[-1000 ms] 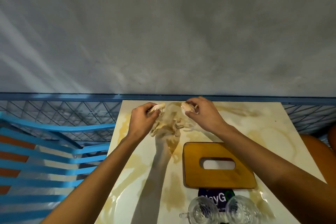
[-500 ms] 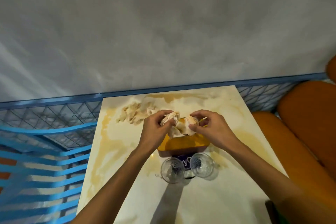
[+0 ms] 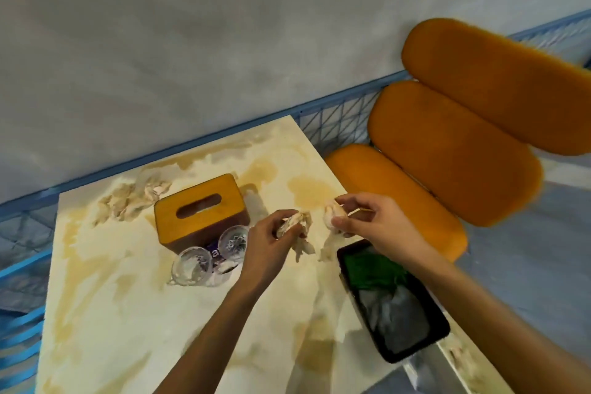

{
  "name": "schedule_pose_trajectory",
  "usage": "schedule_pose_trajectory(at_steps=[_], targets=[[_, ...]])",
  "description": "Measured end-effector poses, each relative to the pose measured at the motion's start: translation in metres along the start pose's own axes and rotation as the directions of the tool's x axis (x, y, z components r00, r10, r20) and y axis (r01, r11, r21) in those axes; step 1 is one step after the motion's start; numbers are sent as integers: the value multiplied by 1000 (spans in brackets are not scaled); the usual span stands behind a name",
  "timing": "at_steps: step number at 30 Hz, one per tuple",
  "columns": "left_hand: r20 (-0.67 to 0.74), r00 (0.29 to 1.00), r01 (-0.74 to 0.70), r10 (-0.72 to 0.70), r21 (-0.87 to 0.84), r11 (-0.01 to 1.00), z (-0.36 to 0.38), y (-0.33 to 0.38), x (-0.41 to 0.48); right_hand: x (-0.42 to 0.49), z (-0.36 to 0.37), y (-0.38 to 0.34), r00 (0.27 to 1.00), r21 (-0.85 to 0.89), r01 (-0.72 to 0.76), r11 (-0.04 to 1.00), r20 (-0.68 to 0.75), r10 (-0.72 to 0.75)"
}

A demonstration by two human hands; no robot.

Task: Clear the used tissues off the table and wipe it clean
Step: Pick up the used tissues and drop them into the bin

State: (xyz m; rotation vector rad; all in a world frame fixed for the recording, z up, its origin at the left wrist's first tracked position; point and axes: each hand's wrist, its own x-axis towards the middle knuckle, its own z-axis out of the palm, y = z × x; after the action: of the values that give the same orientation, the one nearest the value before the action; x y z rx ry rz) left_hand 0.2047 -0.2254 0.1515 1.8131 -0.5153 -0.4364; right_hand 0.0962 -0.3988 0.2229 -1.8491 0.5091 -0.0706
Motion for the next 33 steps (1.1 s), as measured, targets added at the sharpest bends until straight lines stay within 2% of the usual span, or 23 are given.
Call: schedule_pose_trajectory(at_steps=[5, 16, 19, 24, 29, 33], targets=[[66, 997, 48, -47, -21, 999, 87, 12, -39, -60, -62, 50, 995, 78, -60, 995, -69, 66], [292, 955, 42, -53, 45, 998, 267, 19, -115, -180, -170, 183, 955, 184, -199, 963, -185, 232], [372, 922, 98, -106, 38, 994, 305, 16, -126, -200, -184, 220, 910, 222, -279, 934, -250, 332], [461, 862, 140, -210, 182, 973, 366, -12, -126, -222, -192, 295, 812, 310, -411, 857, -303, 499], [487, 799, 196, -353, 343, 919, 413, -42, -123, -230, -187, 355, 704, 370, -523, 768, -320, 634], [479, 755, 257, -448, 413, 874, 439, -69, -116, -228, -180, 390, 648, 393, -585, 709, -300, 700]])
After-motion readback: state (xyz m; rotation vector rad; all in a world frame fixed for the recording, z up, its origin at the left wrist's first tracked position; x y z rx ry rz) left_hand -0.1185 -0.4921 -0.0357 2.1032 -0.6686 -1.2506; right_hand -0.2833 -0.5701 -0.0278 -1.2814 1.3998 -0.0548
